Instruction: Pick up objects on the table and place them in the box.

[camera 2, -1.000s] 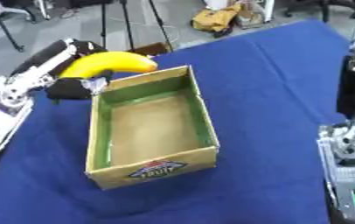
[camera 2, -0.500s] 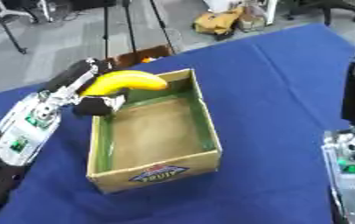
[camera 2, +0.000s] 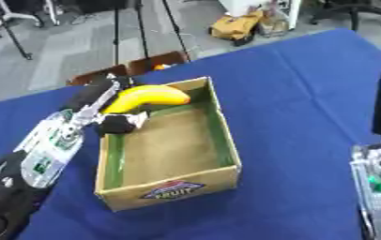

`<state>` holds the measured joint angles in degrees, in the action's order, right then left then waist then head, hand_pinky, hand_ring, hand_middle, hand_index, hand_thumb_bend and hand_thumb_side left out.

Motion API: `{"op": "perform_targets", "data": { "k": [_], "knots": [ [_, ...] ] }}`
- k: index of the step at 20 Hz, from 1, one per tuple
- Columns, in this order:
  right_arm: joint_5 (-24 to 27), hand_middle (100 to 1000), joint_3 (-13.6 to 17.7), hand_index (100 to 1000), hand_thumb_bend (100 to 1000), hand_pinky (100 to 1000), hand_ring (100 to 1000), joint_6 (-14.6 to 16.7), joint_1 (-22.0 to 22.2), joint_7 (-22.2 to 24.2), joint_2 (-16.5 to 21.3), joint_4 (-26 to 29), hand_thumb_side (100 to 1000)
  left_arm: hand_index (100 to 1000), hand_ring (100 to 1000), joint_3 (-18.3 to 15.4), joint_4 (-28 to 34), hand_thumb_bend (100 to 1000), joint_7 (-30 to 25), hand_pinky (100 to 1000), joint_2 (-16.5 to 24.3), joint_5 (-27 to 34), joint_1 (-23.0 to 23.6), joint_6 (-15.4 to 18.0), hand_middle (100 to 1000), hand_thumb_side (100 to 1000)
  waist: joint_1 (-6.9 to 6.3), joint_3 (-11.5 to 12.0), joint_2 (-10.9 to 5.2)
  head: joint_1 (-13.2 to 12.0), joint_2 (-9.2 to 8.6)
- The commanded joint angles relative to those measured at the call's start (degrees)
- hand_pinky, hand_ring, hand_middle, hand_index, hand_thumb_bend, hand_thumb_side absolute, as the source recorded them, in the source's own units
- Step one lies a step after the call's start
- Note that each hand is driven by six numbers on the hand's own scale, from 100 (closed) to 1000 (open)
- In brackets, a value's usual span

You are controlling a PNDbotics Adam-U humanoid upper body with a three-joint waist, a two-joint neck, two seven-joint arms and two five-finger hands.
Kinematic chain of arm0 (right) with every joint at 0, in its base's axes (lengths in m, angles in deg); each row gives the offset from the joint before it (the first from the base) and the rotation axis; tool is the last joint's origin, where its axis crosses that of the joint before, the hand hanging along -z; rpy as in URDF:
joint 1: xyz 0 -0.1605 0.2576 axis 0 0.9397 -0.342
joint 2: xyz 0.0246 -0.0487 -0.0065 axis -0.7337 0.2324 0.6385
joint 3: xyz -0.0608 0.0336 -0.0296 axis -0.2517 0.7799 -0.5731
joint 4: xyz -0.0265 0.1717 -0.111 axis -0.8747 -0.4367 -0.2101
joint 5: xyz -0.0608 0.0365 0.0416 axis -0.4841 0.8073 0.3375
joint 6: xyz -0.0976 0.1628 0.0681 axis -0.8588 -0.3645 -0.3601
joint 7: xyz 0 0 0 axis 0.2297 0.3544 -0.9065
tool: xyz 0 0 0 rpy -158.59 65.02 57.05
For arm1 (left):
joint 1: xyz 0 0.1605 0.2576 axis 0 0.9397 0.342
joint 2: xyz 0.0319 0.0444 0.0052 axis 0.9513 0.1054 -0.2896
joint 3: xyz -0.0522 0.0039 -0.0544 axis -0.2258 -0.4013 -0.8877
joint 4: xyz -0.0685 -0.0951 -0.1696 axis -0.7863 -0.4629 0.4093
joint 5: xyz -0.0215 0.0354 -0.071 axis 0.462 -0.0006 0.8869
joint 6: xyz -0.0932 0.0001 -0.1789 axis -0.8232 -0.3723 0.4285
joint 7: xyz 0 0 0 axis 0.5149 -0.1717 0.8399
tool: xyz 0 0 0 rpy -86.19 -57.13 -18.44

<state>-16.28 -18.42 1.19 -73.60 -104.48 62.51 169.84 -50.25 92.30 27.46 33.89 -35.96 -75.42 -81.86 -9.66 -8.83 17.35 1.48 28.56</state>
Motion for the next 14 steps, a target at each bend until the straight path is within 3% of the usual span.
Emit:
{"op": "perform_targets", "data": {
  "k": [1, 7, 10, 13, 14],
  "knots": [
    [0.42, 640, -0.16, 924, 100, 811, 853, -0.02, -1.14, -0.08, 0.43, 0.83, 1000, 513, 185, -0.37, -0.56, 100, 2.24, 100, -0.52, 0.07, -0.95, -0.27, 354, 374, 0.71, -0.06, -0.79, -0.27, -0.8],
    [0.54, 639, -0.19, 924, 100, 811, 853, -0.05, -1.37, -0.03, 0.47, 0.83, 1000, 526, 195, 0.17, -1.62, 100, 3.73, 100, -2.18, 1.05, -0.9, -0.07, 364, 390, 0.76, -0.21, -0.42, -0.07, -0.38],
    [0.57, 639, -0.18, 924, 100, 810, 853, -0.02, -1.56, -0.06, 0.49, 0.83, 1000, 566, 246, 0.43, -2.04, 100, 4.03, 112, -2.82, 1.16, -0.68, 0.15, 410, 415, 0.84, -0.31, -0.25, -0.11, -0.2],
    [0.62, 639, -0.17, 924, 100, 810, 853, 0.01, -1.64, -0.11, 0.5, 0.83, 1000, 633, 328, 0.76, -2.06, 100, 3.84, 212, -3.14, 1.43, -0.53, 0.89, 476, 479, 0.88, -0.3, -0.17, -0.09, 0.11],
    [0.63, 638, -0.18, 924, 100, 810, 853, 0.02, -1.63, -0.11, 0.5, 0.83, 1000, 686, 422, 0.9, -1.86, 100, 3.66, 316, -3.17, 1.53, -0.53, 1.22, 523, 563, 0.88, -0.28, -0.15, -0.02, 0.2]
  ]
}}
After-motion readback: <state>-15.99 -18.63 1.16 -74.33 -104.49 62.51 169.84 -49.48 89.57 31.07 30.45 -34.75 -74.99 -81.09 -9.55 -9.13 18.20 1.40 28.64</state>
